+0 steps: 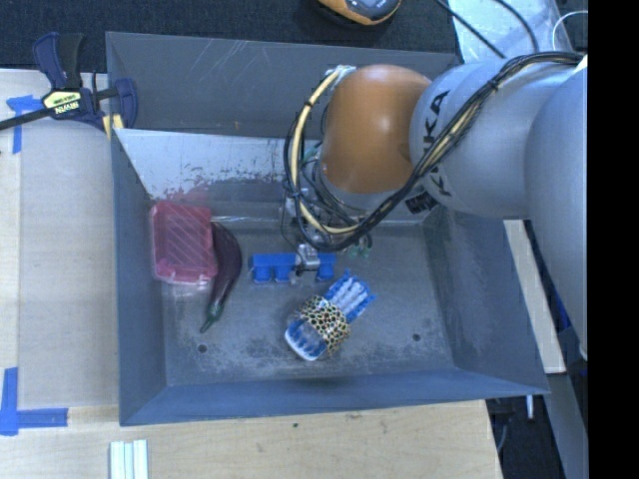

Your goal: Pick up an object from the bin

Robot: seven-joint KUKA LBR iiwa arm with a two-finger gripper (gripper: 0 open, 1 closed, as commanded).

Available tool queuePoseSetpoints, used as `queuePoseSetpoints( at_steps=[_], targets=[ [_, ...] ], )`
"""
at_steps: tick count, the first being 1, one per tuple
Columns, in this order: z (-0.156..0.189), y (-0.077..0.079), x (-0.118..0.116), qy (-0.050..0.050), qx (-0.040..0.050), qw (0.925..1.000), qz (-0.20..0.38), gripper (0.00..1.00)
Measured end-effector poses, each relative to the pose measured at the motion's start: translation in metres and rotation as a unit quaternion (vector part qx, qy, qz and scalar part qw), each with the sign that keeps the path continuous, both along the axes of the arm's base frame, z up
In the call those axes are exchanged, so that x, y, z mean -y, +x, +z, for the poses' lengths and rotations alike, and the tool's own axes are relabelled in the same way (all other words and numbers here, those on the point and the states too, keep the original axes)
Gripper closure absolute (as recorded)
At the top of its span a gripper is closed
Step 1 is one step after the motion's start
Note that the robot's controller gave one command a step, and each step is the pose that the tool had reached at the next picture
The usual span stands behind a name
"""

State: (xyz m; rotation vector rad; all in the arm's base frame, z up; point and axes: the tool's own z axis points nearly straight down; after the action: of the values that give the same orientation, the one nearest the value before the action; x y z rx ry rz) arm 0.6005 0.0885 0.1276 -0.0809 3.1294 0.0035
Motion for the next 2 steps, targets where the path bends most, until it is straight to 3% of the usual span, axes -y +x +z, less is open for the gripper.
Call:
queuePoseSetpoints(
  at_steps=[1, 2],
  targets=[
    [-0.0526, -0.0005, 0.0012, -0.001, -0.0052, 0.9989, 0.046, 0.00],
    [-0.0567, -0.0052, 0.0021, 0.000, 0.0018, 0.9988, 0.049, 0.00]
  ],
)
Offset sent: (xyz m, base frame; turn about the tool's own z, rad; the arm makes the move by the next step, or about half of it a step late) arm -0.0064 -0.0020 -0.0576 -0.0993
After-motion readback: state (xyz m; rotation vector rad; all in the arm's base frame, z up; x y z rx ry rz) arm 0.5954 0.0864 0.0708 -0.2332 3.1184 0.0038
